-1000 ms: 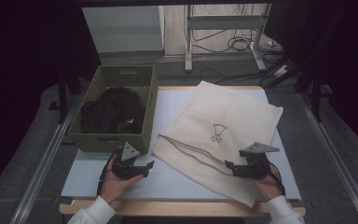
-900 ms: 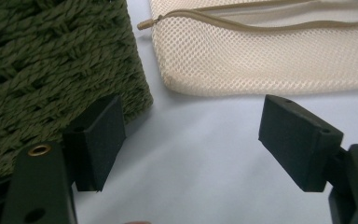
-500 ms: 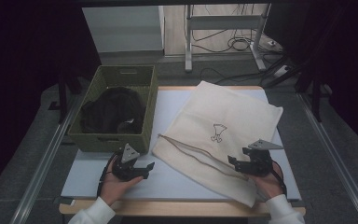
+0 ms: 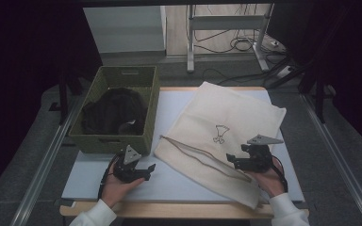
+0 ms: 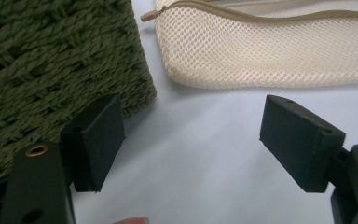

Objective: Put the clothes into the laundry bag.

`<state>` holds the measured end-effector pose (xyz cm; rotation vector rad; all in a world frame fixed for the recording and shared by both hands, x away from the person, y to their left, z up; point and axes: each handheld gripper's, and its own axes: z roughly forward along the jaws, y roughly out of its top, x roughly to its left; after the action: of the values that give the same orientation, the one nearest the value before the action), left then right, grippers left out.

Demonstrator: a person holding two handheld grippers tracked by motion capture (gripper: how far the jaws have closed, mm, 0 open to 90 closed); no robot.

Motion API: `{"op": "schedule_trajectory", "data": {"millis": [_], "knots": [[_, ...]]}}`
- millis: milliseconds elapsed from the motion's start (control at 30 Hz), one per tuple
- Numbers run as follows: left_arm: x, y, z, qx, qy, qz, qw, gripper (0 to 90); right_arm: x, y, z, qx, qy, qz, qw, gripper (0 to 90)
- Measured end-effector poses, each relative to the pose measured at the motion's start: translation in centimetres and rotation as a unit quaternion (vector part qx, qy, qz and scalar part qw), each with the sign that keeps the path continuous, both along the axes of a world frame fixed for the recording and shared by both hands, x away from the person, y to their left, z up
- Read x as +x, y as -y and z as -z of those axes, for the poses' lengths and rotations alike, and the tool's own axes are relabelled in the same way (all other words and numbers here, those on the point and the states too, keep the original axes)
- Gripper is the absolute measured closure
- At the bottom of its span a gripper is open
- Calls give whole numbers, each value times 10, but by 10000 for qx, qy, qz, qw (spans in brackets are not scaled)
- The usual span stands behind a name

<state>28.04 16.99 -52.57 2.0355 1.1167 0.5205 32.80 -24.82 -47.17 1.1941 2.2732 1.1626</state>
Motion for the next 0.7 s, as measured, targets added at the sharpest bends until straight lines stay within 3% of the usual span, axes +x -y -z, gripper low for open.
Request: {"op": "schedule_trajectory", "data": {"millis": [167,267,700], "knots": [[-1,-2,0,-82,-21,15,10000,221,3,-2,-11,-7,42,22,10000,249],[-1,0,0,-76,-50,89,9999,221,8,-7,-17,-156,-4,-34,9999,249],[0,-1,1,-54,-74,82,9999,221,51,-38,-30,-343,-325,-376,9982,260]]}}
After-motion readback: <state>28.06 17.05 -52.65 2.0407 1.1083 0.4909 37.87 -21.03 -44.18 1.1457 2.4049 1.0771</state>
